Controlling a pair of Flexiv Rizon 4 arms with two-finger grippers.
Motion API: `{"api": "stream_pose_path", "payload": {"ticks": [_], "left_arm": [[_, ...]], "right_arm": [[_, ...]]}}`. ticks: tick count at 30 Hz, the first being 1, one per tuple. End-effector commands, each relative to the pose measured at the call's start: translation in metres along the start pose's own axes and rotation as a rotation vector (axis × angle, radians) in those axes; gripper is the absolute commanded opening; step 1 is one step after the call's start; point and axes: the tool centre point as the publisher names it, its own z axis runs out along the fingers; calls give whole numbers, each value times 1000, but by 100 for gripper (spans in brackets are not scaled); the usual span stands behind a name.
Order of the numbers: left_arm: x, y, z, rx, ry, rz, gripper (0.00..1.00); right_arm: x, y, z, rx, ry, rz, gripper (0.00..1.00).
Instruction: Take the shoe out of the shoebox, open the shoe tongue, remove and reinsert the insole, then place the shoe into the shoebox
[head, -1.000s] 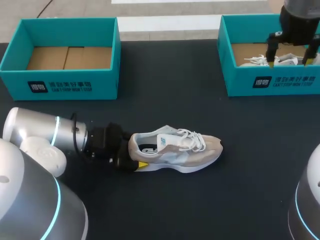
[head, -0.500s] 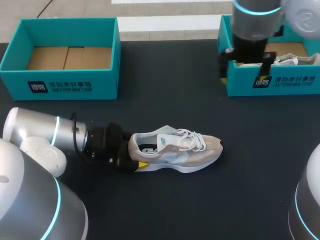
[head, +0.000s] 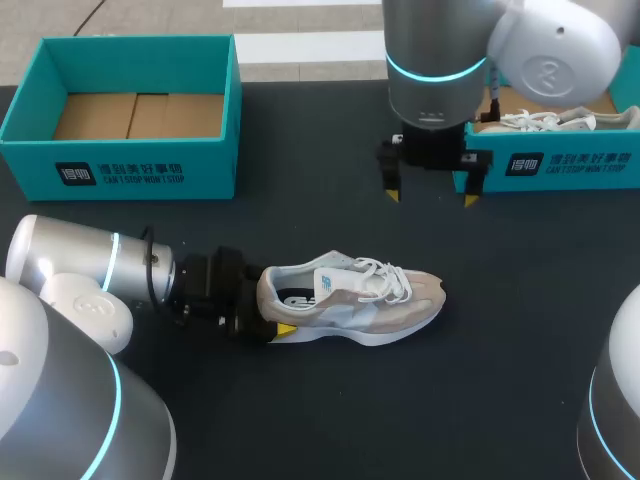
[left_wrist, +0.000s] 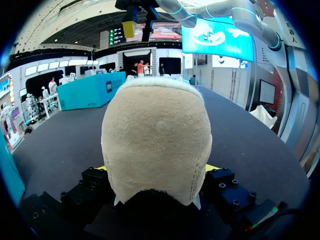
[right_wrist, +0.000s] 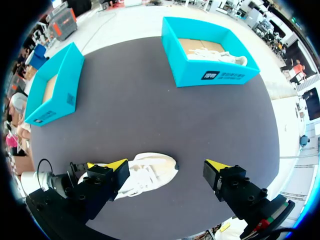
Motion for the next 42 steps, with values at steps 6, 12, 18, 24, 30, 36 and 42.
{"api": "stream_pose_path", "payload": {"ticks": [6, 12, 18, 24, 30, 36, 42], "left_arm": [[1, 2, -1, -2, 0, 0, 0], [1, 2, -1, -2, 0, 0, 0], [1, 2, -1, -2, 0, 0, 0], [1, 2, -1, -2, 0, 0, 0], [1, 2, -1, -2, 0, 0, 0], [1, 2, -1, -2, 0, 0, 0], [1, 2, -1, -2, 0, 0, 0]], "right_arm": [[3, 1, 1, 2, -5, 1, 100], [51, -22, -4, -6, 31, -60, 100], [97, -45, -6, 31, -5, -87, 100], [134, -66, 1, 63, -16, -83, 100], [150, -80, 12, 107, -73, -48, 100], [150, -80, 12, 107, -73, -48, 100], [150, -80, 12, 107, -73, -48, 100]]}}
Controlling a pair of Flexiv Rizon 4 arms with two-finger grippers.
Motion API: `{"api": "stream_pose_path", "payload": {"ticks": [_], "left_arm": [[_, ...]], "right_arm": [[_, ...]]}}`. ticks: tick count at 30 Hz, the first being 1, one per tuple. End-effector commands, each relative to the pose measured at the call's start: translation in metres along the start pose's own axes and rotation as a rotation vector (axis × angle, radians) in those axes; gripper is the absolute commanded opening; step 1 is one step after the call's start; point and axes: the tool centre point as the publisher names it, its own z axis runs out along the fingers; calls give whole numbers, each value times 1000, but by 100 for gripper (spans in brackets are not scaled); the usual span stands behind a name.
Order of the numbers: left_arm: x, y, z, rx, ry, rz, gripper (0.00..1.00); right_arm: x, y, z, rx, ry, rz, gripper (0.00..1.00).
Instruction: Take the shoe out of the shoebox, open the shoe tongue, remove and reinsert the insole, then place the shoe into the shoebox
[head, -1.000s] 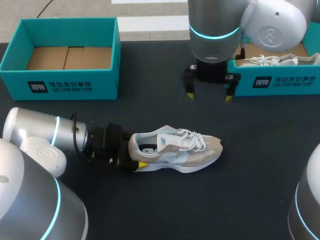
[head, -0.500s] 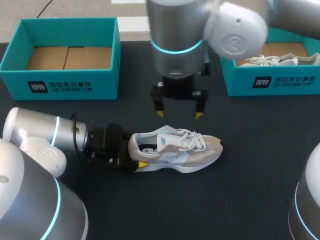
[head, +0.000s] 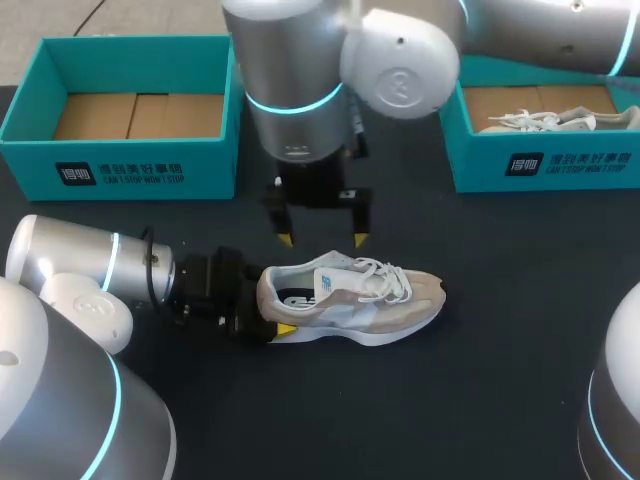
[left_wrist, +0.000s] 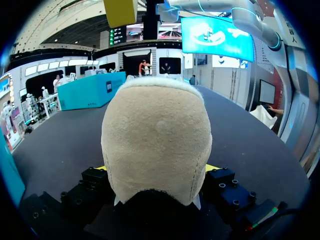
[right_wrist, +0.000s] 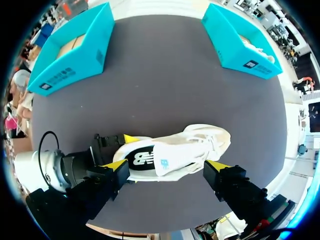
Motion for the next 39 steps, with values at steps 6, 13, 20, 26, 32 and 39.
{"api": "stream_pose_path", "payload": {"ticks": [6, 13, 20, 26, 32, 39], "left_arm": [[1, 2, -1, -3, 0, 0, 0], [1, 2, -1, -3, 0, 0, 0], [1, 2, -1, -3, 0, 0, 0], [1, 2, -1, -3, 0, 0, 0], [1, 2, -1, -3, 0, 0, 0], [1, 2, -1, -3, 0, 0, 0]], "right_arm": [[12, -8, 0, -14, -78, 63, 100], [12, -20, 9, -50, -99, 60, 100], [18, -28, 24, -63, -121, 8, 100], [22, -34, 43, -60, -111, 22, 100], [9, -34, 55, -65, -186, 91, 100], [9, -34, 55, -65, -186, 91, 100]]}}
